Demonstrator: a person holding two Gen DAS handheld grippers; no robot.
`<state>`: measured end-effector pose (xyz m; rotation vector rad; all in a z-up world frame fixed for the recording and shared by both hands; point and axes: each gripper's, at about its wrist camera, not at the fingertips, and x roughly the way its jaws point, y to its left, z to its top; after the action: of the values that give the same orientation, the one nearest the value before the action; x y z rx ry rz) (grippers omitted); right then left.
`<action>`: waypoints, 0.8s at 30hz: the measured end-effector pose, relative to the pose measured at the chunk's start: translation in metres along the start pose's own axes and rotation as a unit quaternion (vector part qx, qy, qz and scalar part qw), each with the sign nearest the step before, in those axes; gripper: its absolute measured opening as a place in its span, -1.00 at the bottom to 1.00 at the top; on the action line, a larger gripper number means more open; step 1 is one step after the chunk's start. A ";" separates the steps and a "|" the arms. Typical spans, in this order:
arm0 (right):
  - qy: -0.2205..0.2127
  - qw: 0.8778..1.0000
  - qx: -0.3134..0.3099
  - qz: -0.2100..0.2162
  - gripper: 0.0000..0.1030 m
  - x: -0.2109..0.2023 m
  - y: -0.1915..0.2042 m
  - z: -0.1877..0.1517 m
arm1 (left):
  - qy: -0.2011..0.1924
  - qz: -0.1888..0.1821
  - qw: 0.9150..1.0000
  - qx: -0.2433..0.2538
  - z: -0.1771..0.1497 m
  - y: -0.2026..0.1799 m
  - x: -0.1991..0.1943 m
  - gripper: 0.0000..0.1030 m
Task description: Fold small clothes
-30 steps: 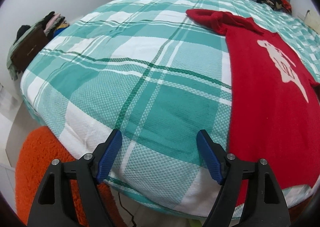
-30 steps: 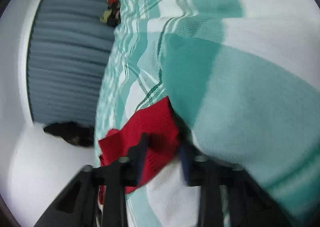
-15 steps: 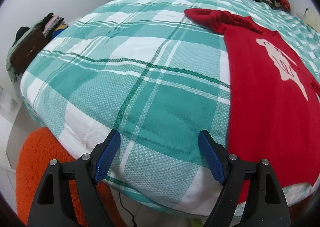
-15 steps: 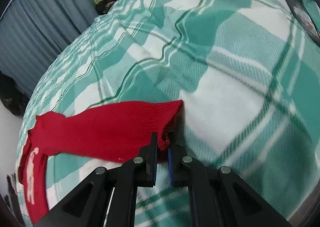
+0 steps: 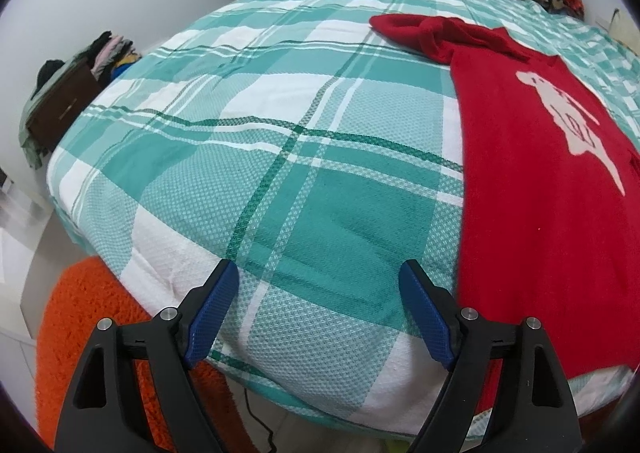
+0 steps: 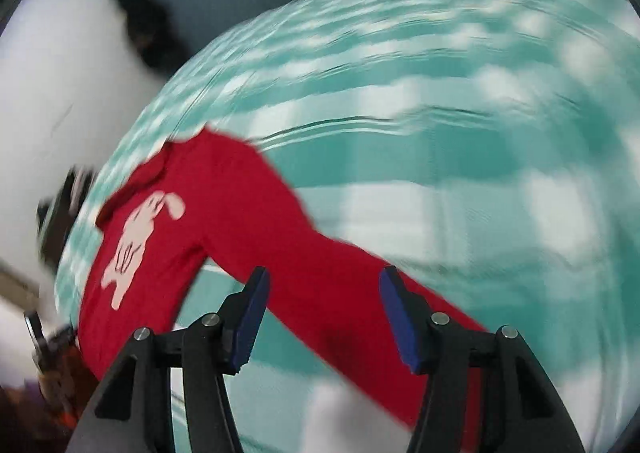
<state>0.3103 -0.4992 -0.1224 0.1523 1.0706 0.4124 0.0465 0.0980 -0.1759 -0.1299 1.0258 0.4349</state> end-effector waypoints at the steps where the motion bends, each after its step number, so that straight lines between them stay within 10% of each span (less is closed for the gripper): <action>1: 0.017 1.000 -0.010 0.010 0.10 0.020 0.008 0.013 | 0.001 0.000 1.000 0.000 0.000 0.000 0.000 0.64; 4: 0.070 0.997 -0.020 0.006 -0.01 0.070 0.014 0.032 | 0.002 0.001 1.000 0.002 0.000 0.001 0.001 0.67; 5: 0.090 0.996 -0.012 0.006 -0.28 0.083 0.011 0.033 | 0.002 0.002 1.000 0.002 0.000 0.001 0.001 0.69; 6: 0.110 0.994 -0.006 0.010 -0.94 0.096 0.008 0.034 | 0.002 0.003 1.000 0.002 0.001 0.001 0.002 0.70; 13: 0.054 0.993 -0.010 -0.101 -0.87 0.095 0.002 0.042 | 0.003 0.005 1.000 -0.003 0.002 0.000 0.006 0.76; 17: 0.058 0.994 -0.009 -0.097 -0.03 0.101 0.005 0.033 | 0.004 0.002 1.000 -0.003 0.002 0.001 0.005 0.76; 24: -0.073 0.980 0.156 -0.099 0.10 -0.033 -0.086 -0.015 | 0.004 -0.001 1.000 -0.006 0.002 0.002 0.006 0.77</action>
<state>0.3052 -0.5923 -0.1296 0.3464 0.9885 0.0511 0.0501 0.1022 -0.1794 -0.1428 1.0310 0.4391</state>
